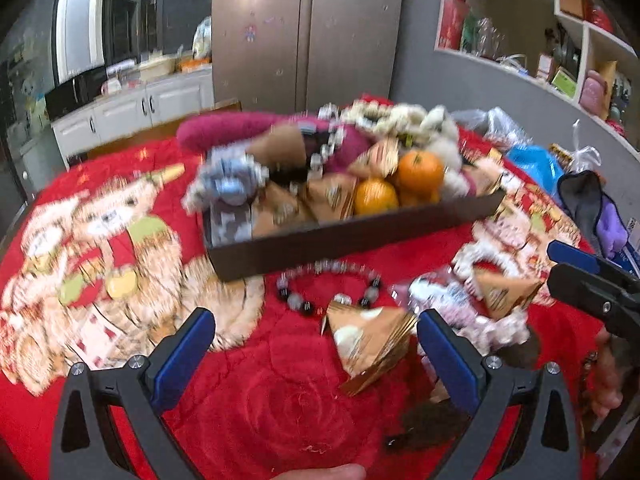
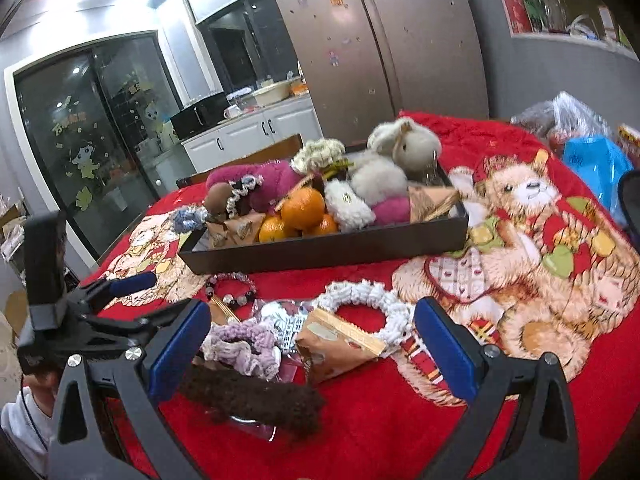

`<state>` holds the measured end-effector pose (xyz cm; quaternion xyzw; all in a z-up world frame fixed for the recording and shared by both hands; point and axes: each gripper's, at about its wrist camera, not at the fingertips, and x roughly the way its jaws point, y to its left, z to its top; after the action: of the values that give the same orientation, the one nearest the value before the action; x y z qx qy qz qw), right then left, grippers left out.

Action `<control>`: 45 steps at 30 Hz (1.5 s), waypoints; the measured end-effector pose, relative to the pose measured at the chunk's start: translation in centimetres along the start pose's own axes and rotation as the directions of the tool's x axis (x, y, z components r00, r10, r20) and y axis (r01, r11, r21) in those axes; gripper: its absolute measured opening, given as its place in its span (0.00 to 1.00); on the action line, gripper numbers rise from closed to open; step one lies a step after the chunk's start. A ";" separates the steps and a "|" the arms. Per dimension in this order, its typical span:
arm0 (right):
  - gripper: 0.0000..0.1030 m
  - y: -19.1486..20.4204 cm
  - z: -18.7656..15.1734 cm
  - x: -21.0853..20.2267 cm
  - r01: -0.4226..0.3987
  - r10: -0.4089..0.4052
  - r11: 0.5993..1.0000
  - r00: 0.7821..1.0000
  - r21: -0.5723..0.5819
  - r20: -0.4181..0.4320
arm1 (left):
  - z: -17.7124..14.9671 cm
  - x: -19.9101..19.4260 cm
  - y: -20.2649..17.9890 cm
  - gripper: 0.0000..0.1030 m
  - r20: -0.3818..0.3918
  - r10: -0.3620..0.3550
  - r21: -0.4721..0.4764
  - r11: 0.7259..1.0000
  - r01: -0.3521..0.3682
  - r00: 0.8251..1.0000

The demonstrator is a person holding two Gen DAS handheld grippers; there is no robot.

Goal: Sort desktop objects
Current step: 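Withdraw both tools toward the tan candy packets on the quilt, then grasp the tan Probiotic packet with the left tool while the right tool grasps another tan packet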

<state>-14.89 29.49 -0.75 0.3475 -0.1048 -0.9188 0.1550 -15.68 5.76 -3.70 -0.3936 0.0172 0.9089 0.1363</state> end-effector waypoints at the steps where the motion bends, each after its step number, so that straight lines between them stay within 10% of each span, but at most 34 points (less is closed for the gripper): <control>1: 1.00 -0.1 -0.2 0.4 0.006 -0.006 1.000 1.000 0.003 -0.014 | -0.2 0.4 0.2 1.00 -0.014 -0.002 -0.009 1.000 0.002 1.000; 27: 1.00 -0.3 -1.4 4.1 0.055 -0.047 0.998 0.986 0.041 -0.158 | -0.6 2.8 -0.3 1.00 -0.125 0.040 0.015 0.999 -0.038 0.991; 32: 0.84 -0.1 -1.4 4.3 0.057 -0.050 0.998 0.986 0.037 -0.161 | -0.6 2.6 -0.2 1.00 -0.121 0.040 0.010 0.999 -0.039 0.992; 41: 0.48 -0.6 -1.5 4.2 0.090 -0.082 0.995 0.985 0.048 -0.153 | -0.5 1.5 -0.4 0.34 -0.070 0.022 0.013 1.000 -0.021 0.997; 45: 0.46 -0.5 -1.5 3.8 0.093 -0.086 0.995 0.986 0.038 -0.146 | -0.4 1.5 0.2 0.31 -0.062 0.002 -0.020 1.000 -0.003 0.998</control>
<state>-16.74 28.48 -4.32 0.4207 -0.0980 -0.8948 0.1130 -16.41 5.80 -5.06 -0.4231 0.0129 0.8965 0.1306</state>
